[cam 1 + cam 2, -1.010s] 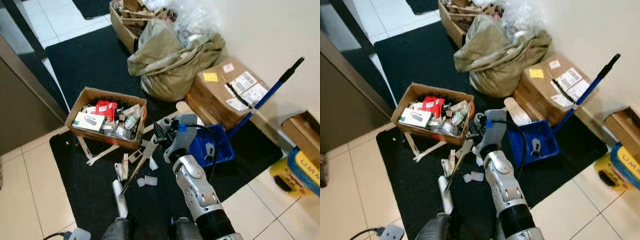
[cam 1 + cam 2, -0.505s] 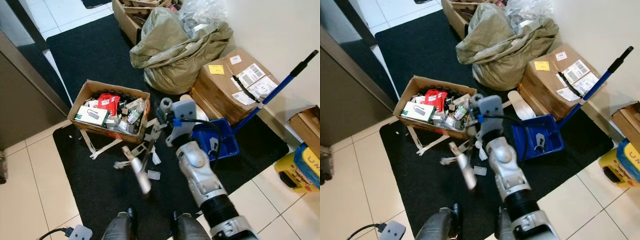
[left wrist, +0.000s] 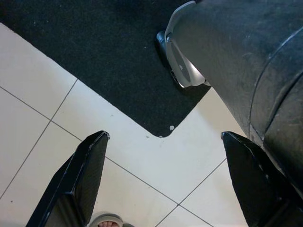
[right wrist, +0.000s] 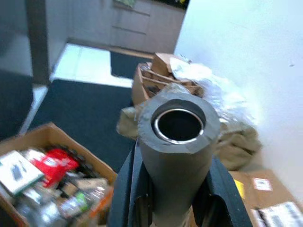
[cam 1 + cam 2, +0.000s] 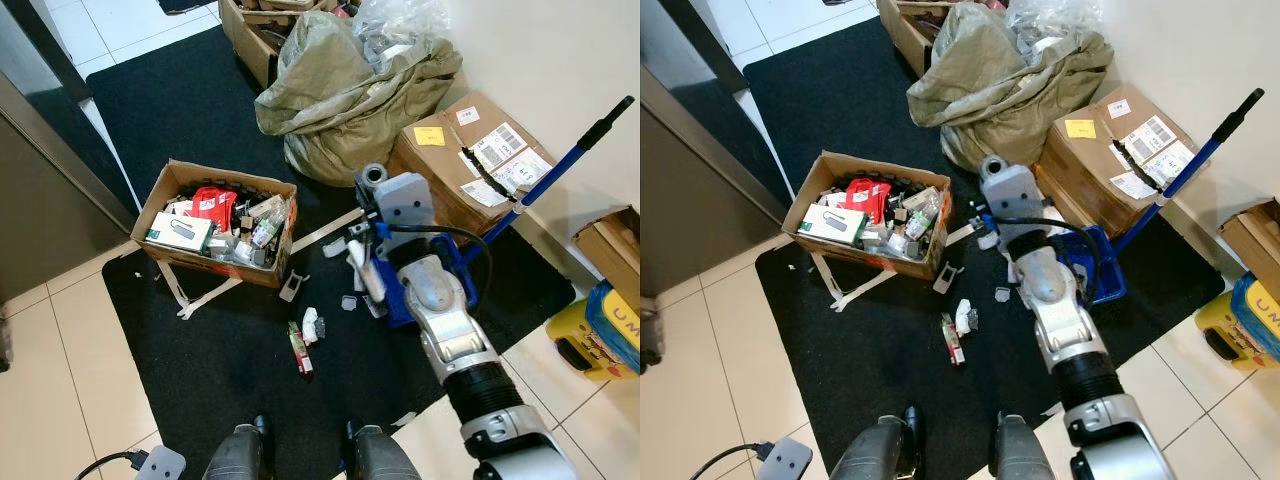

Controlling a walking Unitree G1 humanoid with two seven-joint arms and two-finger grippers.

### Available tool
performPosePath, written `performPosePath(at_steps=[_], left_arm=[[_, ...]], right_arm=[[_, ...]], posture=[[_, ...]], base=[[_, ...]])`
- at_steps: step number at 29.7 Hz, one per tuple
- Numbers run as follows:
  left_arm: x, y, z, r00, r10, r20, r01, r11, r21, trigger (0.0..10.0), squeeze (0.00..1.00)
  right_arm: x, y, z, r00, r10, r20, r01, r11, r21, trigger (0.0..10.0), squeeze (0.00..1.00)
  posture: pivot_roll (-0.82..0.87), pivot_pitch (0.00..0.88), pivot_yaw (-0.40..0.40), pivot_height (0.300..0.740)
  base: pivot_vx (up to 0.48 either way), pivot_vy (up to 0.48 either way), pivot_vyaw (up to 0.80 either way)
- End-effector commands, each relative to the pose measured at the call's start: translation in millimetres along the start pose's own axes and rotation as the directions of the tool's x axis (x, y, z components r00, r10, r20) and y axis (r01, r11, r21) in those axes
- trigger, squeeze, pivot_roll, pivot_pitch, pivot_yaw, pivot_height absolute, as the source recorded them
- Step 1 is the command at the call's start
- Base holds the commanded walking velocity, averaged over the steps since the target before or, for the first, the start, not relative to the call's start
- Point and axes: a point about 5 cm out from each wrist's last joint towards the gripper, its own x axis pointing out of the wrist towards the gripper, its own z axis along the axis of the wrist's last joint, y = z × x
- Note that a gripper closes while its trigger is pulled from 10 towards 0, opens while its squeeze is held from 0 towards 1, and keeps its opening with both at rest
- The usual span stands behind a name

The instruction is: Sweep floor

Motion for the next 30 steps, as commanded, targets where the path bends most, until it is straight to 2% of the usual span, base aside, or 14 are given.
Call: performPosePath(at_steps=[1,5,6,10,16,18,19,20,22,27,30], left_arm=[[-7.5,-1.8,-16,0.999,-0.002,-0.054,0.001,1.000,-0.016,10.0,0.00],[-5.6,-2.5,-14,0.998,-0.001,-0.057,0.000,1.000,-0.018,10.0,0.00],[-4.9,-2.7,-13,0.998,0.000,-0.057,-0.001,1.000,-0.021,10.0,0.00],[-1.3,-4.2,-10,0.998,0.004,-0.061,-0.006,1.000,-0.027,10.0,0.00],[1.8,-5.7,-7,0.998,0.006,-0.064,-0.008,0.999,-0.031,10.0,0.00],[3.9,-6.9,-5,0.998,0.007,-0.066,-0.009,0.999,-0.034,10.0,0.00],[5.7,-8.1,-3,0.998,0.009,-0.068,-0.011,0.999,-0.036,10.0,0.00],[7.2,-9.8,-2,0.997,0.010,-0.074,-0.013,0.999,-0.039,10.0,0.00],[8.6,-12.7,-2,0.996,0.015,-0.086,-0.019,0.999,-0.045,10.0,0.00],[8.8,-16.5,-4,0.995,0.013,-0.094,-0.018,0.998,-0.053,10.0,0.00],[7.4,-20.8,-7,0.995,0.001,-0.098,-0.006,0.999,-0.050,10.0,0.00]], right_arm=[[2.5,-5.8,2,1.000,-0.010,0.017,0.010,0.999,-0.049,10.0,0.00],[6.1,-12.6,2,0.999,-0.035,0.008,0.036,0.998,-0.049,10.0,0.00],[8.9,-16.0,5,0.998,-0.056,0.019,0.057,0.998,-0.022,10.0,0.00],[17.2,-22.8,17,0.993,-0.094,0.069,0.094,0.996,-0.003,10.0,0.00],[22.2,-25.2,23,0.990,-0.103,0.097,0.104,0.995,-0.005,10.0,0.00],[25.5,-27.0,27,0.988,-0.115,0.107,0.113,0.993,0.025,10.0,0.00],[28.5,-29.0,31,0.985,-0.136,0.107,0.128,0.988,0.084,10.0,0.00],[32.2,-33.0,34,0.979,-0.181,0.096,0.160,0.968,0.193,10.0,0.00],[36.4,-39.0,39,0.972,-0.220,0.085,0.187,0.938,0.292,10.0,0.00],[37.7,-40.0,39,0.973,-0.219,0.077,0.189,0.941,0.282,10.0,0.00],[38.4,-37.2,34,0.974,-0.222,0.039,0.203,0.939,0.276,10.0,0.00]], posture=[[0.06,0.393,0.033,0.740],[0.06,0.382,0.025,0.740],[0.05,0.371,0.022,0.740],[0.04,0.338,0.011,0.740],[0.03,0.321,0.003,0.740],[0.02,0.302,-0.006,0.740],[0.02,0.292,-0.012,0.740],[0.00,0.278,-0.026,0.740],[-0.01,0.274,-0.036,0.740],[-0.01,0.278,-0.052,0.740],[-0.01,0.295,-0.062,0.740]], base=[[0.000,0.000,0.00],[0.000,0.000,0.00],[0.000,0.000,0.00],[0.000,0.000,0.00],[0.000,0.000,0.00],[0.000,0.000,0.00],[0.000,0.000,0.00],[0.000,0.000,0.00],[0.000,0.000,0.00],[0.000,0.000,0.00],[0.000,0.000,0.00]])
